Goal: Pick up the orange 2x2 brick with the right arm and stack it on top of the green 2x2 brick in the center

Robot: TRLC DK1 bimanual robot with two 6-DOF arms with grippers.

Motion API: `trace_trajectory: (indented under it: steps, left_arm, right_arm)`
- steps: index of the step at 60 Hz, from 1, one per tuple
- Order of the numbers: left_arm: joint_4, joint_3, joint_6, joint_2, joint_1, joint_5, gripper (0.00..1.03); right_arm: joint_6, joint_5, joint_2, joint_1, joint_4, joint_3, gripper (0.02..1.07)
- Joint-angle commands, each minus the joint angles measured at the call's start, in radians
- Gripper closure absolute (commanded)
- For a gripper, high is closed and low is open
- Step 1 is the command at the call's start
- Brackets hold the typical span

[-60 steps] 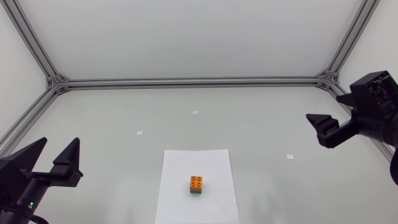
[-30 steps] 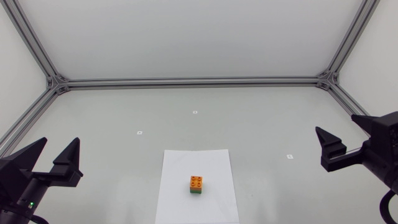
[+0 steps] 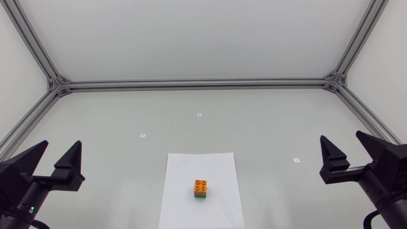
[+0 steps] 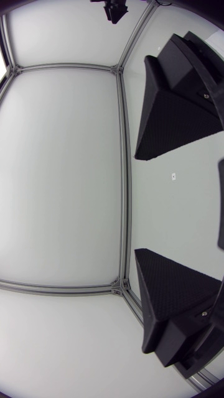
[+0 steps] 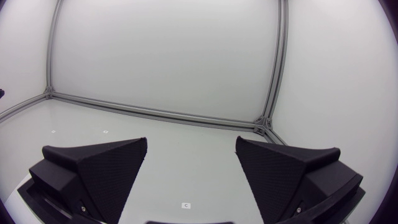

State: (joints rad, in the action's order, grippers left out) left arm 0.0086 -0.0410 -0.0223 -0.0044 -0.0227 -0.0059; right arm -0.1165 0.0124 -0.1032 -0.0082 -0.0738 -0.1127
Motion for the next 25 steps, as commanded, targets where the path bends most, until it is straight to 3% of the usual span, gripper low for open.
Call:
trace_trajectory:
  steps: [1, 25]
  left_arm:
    - [-0.013, 0.041, 0.013, -0.008, 0.004, 0.004, 0.04]
    - [-0.013, 0.041, 0.013, -0.008, 0.003, 0.004, 0.04]
  right_arm:
    - [0.066, -0.009, 0.045, 0.007, 0.034, 0.056, 0.06]
    - [0.117, -0.012, 0.103, 0.008, 0.074, 0.113, 0.06]
